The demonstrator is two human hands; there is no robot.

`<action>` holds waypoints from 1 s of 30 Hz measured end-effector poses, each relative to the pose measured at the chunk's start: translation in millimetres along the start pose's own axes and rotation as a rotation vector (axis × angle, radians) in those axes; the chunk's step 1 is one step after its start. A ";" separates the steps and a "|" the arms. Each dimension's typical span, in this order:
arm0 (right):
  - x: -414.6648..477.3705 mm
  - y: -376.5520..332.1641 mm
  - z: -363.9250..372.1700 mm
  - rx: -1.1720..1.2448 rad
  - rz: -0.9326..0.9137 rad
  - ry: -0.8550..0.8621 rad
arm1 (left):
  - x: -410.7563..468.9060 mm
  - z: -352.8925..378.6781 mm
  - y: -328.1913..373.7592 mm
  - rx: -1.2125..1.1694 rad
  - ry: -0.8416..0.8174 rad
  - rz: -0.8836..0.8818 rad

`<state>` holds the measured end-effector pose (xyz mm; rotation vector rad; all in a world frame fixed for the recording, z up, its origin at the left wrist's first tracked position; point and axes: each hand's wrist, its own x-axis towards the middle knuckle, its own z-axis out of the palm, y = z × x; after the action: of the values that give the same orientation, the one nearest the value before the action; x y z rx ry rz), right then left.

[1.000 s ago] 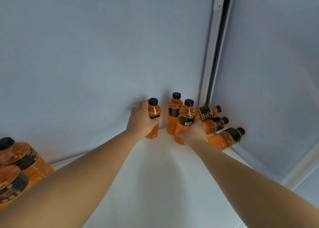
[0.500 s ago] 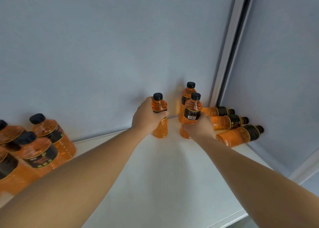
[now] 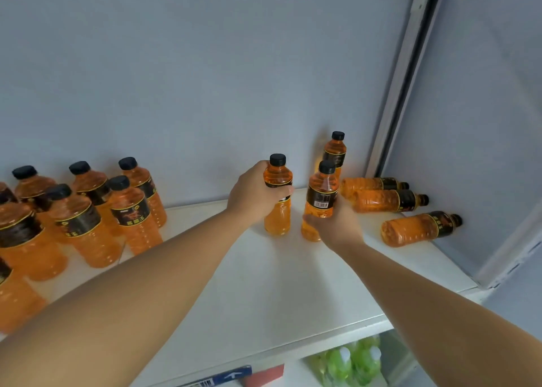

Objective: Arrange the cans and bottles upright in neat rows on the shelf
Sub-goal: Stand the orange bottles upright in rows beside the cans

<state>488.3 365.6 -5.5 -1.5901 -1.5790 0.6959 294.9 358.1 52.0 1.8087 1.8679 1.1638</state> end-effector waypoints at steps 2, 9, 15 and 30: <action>-12.8 1.4 -6.0 0.004 -0.029 -0.017 | -13.5 -1.8 4.5 0.011 0.012 -0.006; -57.5 8.5 -28.6 0.000 -0.039 -0.062 | -68.4 -5.9 26.9 0.041 0.043 -0.022; -87.8 -6.8 -21.1 0.023 -0.085 -0.118 | -116.4 -38.7 27.5 0.062 0.108 -0.067; -158.8 -120.7 123.7 0.126 -0.211 -0.367 | -190.0 -192.6 -70.3 0.068 0.328 -0.155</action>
<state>305.8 218.4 3.7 -1.2295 -1.8915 0.9890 143.7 123.3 63.2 1.5441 2.2066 1.4237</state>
